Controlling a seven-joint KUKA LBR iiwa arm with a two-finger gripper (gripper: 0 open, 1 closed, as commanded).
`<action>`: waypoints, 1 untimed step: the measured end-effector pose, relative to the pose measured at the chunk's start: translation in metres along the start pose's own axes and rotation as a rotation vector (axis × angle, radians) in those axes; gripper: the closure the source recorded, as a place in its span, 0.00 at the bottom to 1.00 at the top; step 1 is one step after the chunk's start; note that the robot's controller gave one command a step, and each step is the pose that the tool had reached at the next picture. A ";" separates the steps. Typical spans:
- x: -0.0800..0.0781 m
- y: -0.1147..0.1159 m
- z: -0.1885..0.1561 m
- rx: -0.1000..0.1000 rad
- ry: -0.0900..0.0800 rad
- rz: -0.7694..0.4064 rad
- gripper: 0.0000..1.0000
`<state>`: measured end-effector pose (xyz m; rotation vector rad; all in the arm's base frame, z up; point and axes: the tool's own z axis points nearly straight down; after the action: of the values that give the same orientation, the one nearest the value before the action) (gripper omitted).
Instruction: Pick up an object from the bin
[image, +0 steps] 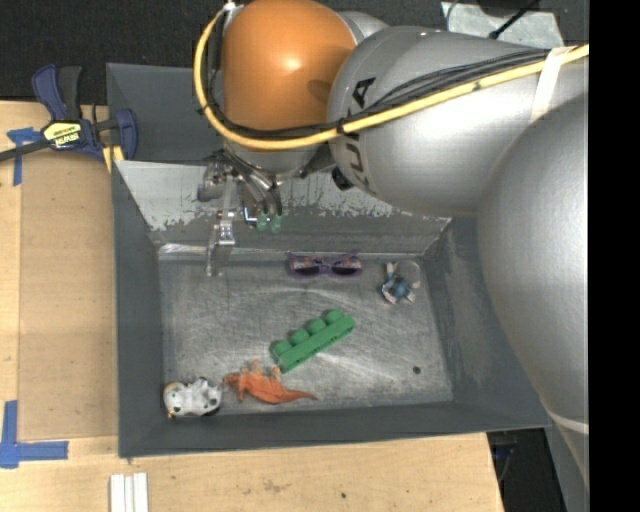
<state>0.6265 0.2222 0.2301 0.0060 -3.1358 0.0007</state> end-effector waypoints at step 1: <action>-0.002 -0.001 -0.006 -0.002 -0.009 0.003 0.00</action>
Offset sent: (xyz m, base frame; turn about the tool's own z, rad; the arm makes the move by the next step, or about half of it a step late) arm -0.0538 0.0158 -0.0339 -0.2321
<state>0.6282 0.2213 0.2358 0.0015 -3.1446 -0.0022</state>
